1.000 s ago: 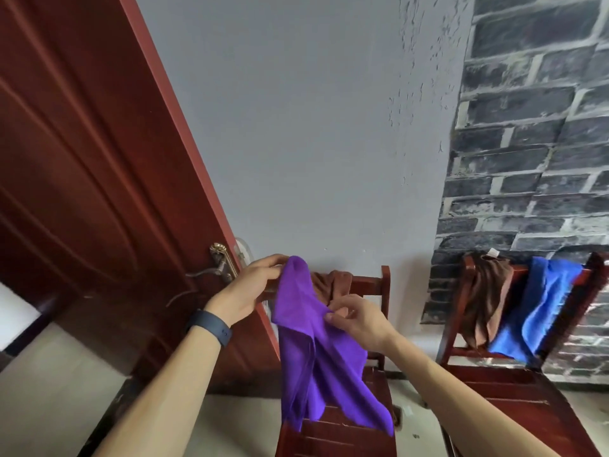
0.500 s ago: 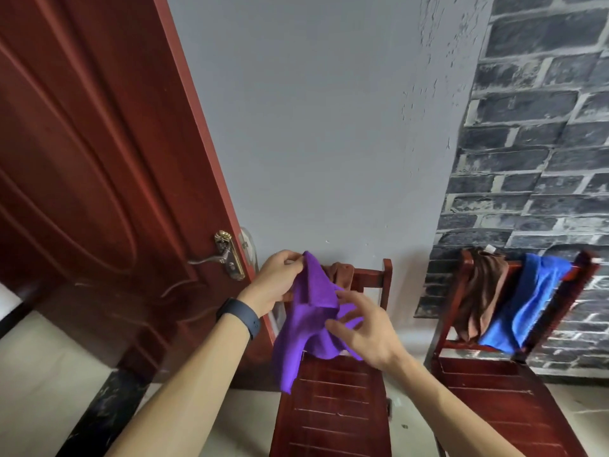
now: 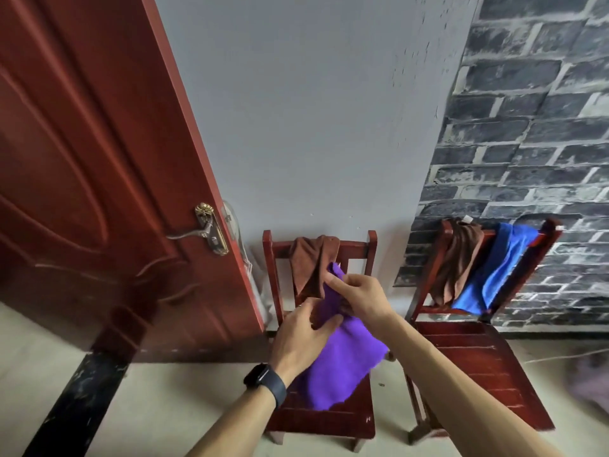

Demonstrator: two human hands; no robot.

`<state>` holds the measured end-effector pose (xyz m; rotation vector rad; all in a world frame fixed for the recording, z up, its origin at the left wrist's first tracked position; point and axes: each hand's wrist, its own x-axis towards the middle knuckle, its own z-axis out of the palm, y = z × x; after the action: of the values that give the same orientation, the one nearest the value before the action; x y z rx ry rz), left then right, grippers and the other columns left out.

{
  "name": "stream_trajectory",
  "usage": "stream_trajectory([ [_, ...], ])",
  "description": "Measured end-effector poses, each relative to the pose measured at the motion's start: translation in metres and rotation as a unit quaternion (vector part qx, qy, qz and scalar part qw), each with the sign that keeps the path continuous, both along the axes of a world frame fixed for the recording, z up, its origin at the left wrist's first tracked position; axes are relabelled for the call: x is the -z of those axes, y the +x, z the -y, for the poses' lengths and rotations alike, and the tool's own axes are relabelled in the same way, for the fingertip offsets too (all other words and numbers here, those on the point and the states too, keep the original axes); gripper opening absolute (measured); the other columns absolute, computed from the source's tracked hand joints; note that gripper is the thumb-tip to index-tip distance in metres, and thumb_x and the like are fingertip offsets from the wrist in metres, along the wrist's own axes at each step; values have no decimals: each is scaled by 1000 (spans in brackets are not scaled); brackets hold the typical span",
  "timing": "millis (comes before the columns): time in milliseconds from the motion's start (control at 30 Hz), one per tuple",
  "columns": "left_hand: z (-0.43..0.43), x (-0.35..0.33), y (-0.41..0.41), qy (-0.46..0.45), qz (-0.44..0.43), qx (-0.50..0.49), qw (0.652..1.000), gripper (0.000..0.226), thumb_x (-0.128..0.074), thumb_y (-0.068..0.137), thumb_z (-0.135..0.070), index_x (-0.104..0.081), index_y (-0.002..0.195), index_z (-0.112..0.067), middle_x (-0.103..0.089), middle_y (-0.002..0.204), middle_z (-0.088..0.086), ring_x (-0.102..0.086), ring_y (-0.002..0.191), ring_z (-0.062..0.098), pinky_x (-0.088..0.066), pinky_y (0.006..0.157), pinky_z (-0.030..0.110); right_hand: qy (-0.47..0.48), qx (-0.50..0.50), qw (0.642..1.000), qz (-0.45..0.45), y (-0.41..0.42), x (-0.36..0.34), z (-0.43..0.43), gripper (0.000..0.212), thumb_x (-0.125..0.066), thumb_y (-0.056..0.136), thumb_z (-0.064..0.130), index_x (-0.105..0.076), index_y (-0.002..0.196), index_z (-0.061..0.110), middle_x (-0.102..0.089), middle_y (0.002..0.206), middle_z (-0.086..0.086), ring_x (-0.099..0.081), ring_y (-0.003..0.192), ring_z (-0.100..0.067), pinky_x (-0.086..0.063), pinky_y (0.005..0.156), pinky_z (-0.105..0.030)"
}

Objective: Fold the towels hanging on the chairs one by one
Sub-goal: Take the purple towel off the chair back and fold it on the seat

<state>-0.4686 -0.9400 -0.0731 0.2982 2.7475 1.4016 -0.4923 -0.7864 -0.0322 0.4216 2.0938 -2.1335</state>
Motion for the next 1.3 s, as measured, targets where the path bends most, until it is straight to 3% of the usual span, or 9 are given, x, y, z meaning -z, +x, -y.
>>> stream_trajectory([
  [133,5,9,-2,-59,-54,16,997,31,-52,90,-58,-65,105,-34,-70,75,-1,-66,70,19,-50,59,38,48,20,999,-14,12,12,-20,40,-74,90,32,-69,79,-6,-65,66,-10,-62,62,-16,-57,61,-30],
  [300,12,10,-5,-92,-24,47,994,45,-58,96,-42,-49,62,-14,-46,51,1,-44,51,13,-34,55,35,173,36,984,-22,37,18,-52,16,-65,97,22,-75,87,12,-65,53,12,-56,44,0,-42,49,-13],
  [467,31,6,-17,253,257,-93,928,17,-56,96,-12,-72,90,-15,-70,82,5,-64,78,21,-53,71,32,399,87,913,-17,48,28,-95,15,-65,93,33,-77,101,27,-64,90,8,-63,86,-14,-41,69,-24],
  [600,29,-12,-26,-10,172,11,985,28,-47,96,-25,-58,83,-3,-58,79,6,-51,75,20,-38,70,32,507,42,861,-23,44,27,-87,22,-57,97,40,-73,109,31,-69,103,2,-61,87,-20,-42,70,-30],
  [733,22,-42,-36,-242,72,90,963,53,-49,85,-73,-56,79,-20,-63,75,-3,-59,74,22,-46,70,37,501,25,864,-44,30,8,-70,25,-53,98,43,-71,110,32,-74,96,1,-66,85,-23,-46,67,-31],
  [833,21,-54,-46,-315,31,133,939,54,-50,87,-69,-50,68,-18,-56,63,0,-58,71,27,-43,64,36,466,29,883,-45,19,-4,-62,23,-52,93,44,-70,105,35,-74,85,4,-68,76,-21,-56,72,-34],
  [1033,19,-78,-53,-136,66,117,982,33,-49,99,-49,-71,87,-27,-67,81,-15,-56,77,1,-40,70,23,372,48,927,-2,7,-12,-60,22,-53,89,36,-66,106,32,-74,65,5,-72,78,-21,-57,82,-36],
  [1200,25,-76,-60,-169,66,84,980,42,-45,101,-44,-69,88,-13,-69,87,7,-57,81,17,-40,74,33,173,49,983,-35,11,-16,-56,20,-52,90,11,-66,102,18,-76,71,7,-72,54,-16,-60,66,-29],
  [1300,17,-74,-55,-11,168,39,985,51,-53,95,-51,-71,96,-4,-71,93,12,-65,93,22,-46,85,35,165,41,983,-67,10,-18,-57,18,-53,88,12,-63,93,26,-77,80,7,-73,58,-14,-60,70,-32],
])
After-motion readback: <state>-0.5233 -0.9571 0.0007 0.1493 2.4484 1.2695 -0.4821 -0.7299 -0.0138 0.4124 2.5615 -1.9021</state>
